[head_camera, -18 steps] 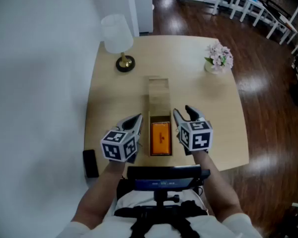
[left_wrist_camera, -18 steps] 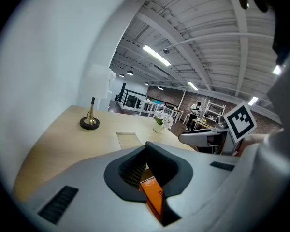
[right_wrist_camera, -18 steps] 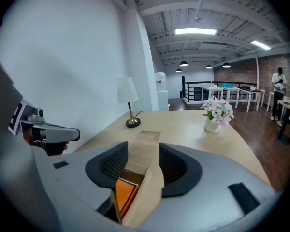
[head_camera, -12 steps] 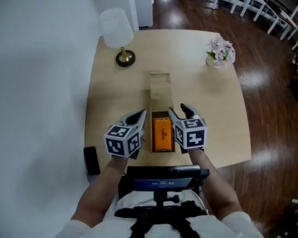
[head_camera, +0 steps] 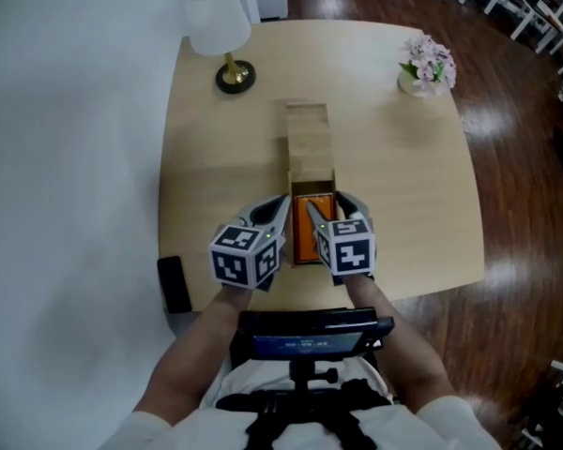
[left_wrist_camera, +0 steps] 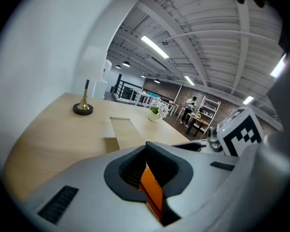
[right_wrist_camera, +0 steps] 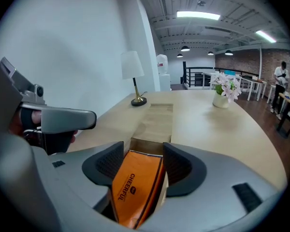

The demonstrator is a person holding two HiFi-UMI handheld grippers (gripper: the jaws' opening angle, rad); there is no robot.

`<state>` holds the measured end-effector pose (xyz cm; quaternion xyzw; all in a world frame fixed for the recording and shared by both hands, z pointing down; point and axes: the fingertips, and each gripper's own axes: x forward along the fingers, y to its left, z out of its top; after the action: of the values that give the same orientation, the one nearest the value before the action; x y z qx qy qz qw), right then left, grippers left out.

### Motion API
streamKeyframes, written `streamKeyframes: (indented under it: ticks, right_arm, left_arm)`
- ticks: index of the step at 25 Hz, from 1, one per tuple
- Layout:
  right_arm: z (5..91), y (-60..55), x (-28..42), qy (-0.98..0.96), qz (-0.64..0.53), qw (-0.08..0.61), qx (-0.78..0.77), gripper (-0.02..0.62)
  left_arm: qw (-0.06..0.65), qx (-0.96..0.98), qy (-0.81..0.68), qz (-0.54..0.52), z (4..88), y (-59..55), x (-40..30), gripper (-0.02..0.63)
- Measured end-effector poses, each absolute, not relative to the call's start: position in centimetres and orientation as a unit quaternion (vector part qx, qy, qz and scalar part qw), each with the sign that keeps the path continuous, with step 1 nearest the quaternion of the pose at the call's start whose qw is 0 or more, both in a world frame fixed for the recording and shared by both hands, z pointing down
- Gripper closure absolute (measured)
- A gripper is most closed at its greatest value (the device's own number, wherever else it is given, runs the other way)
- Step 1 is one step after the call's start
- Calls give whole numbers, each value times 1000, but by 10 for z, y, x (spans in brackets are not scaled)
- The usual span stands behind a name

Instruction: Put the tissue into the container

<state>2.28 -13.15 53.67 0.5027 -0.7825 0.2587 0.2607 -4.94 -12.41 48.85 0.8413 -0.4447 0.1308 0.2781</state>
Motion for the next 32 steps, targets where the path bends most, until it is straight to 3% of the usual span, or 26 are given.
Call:
streamKeyframes:
  ticks: [13, 17, 32]
  right_arm:
    - [589, -101, 6, -738, 288, 324, 517, 213]
    - [590, -100, 2, -731, 293, 332, 519, 212]
    - [598, -87, 7, -697, 292, 378, 535, 241]
  left_arm:
    - [285, 835, -447, 146, 504, -115, -59, 591]
    - [294, 834, -444, 144, 508, -115, -62, 532]
    - [306, 845, -414, 143, 511, -108, -55, 532]
